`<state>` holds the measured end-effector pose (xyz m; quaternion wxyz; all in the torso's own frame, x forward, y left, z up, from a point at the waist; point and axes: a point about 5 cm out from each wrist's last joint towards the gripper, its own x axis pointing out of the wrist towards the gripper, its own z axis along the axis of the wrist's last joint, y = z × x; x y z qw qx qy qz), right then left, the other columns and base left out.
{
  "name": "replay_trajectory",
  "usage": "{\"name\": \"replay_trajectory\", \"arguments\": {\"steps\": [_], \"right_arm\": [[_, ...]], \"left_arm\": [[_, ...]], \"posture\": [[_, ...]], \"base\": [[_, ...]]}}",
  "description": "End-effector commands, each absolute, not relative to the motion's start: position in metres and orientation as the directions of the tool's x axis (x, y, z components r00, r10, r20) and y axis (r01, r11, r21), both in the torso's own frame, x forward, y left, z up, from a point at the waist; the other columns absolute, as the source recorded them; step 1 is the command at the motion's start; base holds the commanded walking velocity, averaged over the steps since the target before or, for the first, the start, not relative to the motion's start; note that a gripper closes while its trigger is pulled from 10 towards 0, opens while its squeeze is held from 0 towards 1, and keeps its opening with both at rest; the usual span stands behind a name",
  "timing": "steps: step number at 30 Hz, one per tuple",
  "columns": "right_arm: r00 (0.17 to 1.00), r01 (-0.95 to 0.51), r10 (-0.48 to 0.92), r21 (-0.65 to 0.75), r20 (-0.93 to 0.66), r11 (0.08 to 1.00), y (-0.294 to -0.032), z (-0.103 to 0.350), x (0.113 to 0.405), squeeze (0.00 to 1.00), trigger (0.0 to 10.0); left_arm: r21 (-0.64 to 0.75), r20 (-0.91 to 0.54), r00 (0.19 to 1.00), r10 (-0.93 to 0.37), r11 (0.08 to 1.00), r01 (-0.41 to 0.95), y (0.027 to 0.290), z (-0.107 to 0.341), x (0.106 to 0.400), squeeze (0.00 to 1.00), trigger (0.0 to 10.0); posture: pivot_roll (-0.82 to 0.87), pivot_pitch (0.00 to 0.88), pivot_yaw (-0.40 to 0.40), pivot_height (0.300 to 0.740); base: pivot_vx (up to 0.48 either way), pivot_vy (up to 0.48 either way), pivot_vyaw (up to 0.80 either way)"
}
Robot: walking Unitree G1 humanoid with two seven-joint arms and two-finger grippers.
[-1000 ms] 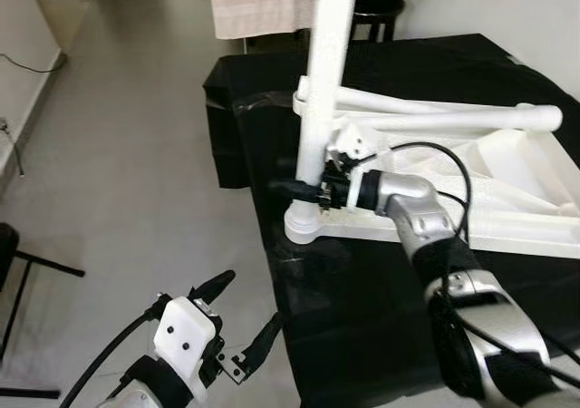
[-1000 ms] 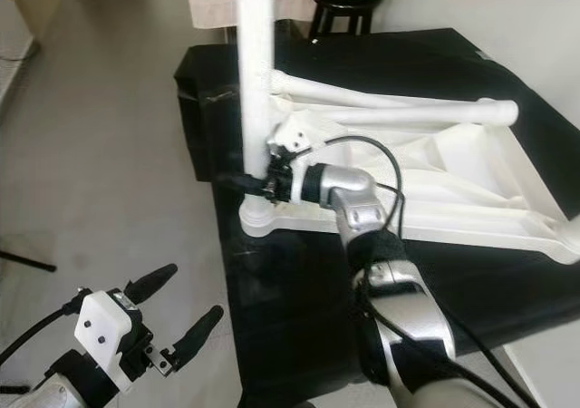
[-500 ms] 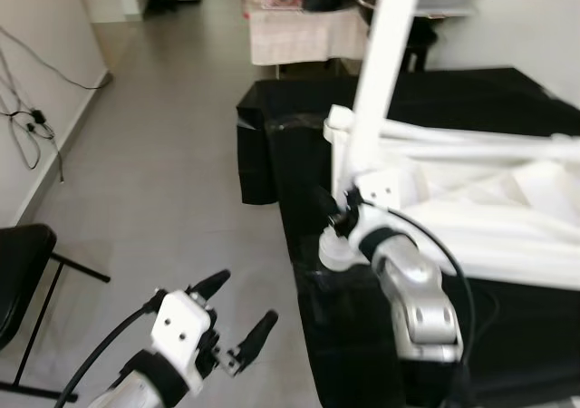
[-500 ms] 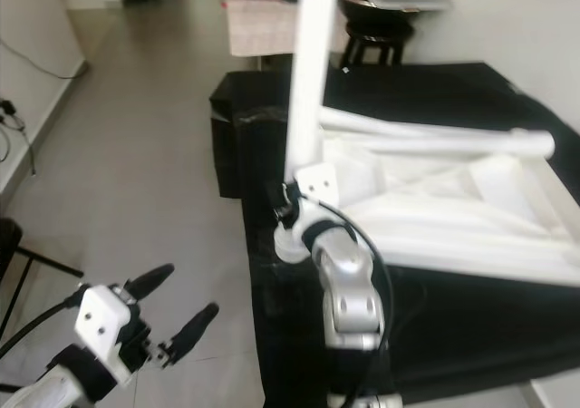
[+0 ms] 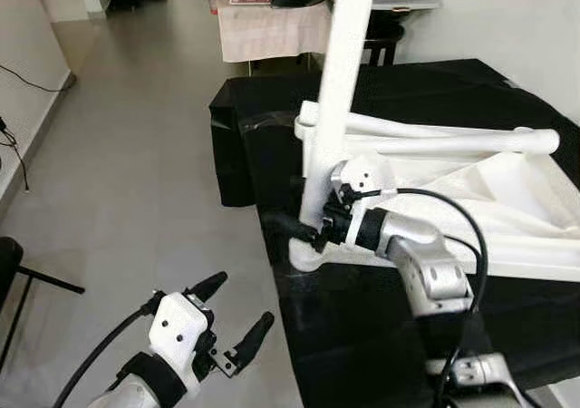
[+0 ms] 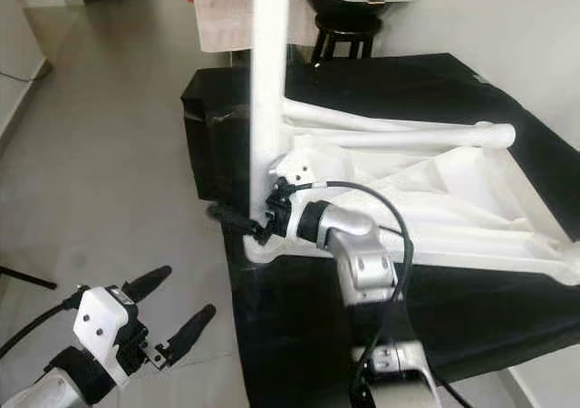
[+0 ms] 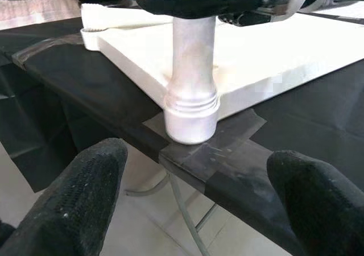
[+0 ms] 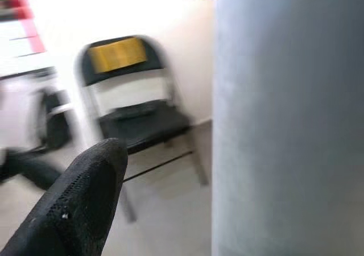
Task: Building children table
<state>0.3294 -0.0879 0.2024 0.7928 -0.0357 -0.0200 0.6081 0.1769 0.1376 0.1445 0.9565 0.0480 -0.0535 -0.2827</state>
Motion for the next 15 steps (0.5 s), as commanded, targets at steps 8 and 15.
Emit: {"name": "replay_trajectory", "arguments": {"steps": [8, 15], "right_arm": [[0.0, -0.999, 0.998, -0.042, -0.066, -0.002, -0.063, 0.207, 0.341, 0.0, 0.0], [-0.001, -0.999, 0.999, -0.032, -0.053, -0.003, -0.063, 0.208, 0.345, 0.0, 0.0]], "left_arm": [[0.101, 0.075, 0.832, -0.549, 0.834, 0.542, 0.135, 0.144, 0.171, 0.0, 10.0], [0.098, 0.074, 0.832, -0.549, 0.835, 0.542, 0.135, 0.145, 0.17, 0.0, 10.0]], "posture": [[-0.04, 0.116, -0.076, 0.74], [-0.04, 0.12, -0.08, 0.74]], "base": [[0.0, 0.0, 0.0], [0.0, 0.0, 0.0]]}}
